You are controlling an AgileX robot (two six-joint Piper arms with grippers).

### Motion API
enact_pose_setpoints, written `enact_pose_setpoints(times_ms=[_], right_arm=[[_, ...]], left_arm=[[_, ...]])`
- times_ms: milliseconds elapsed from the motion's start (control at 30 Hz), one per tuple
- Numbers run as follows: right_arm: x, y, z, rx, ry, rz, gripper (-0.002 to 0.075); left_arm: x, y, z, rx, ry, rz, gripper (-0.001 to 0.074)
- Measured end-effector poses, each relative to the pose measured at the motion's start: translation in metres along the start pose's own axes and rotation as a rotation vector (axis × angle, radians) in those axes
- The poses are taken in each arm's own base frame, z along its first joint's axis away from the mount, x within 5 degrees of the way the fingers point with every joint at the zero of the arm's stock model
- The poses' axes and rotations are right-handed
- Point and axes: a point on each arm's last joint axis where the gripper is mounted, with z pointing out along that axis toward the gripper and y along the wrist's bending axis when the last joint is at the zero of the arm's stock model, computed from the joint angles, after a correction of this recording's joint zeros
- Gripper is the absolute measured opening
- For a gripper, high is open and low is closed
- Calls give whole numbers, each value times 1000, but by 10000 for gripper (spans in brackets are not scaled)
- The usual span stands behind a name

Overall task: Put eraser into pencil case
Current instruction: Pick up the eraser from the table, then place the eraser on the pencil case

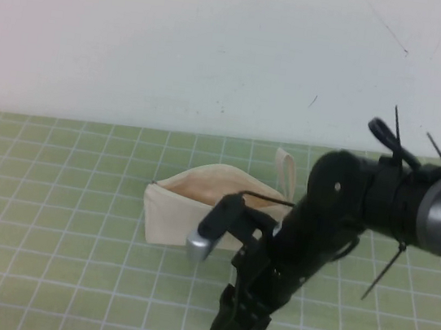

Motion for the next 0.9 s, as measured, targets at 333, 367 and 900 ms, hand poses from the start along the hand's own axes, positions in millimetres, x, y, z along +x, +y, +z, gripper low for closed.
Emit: enact_pose_setpoints(times_ms=[333,367,900], right_arm=[[-57,4,-61,18,-130,-79,301],[-64,4,-70,44,-161,-99,301],[-101,-33,-87,419,-287,-254,294]], left_arm=[[0,0,0,0,0,0,-1],[0,0,0,0,0,0,-1],[0,0,0,0,0,0,-1]])
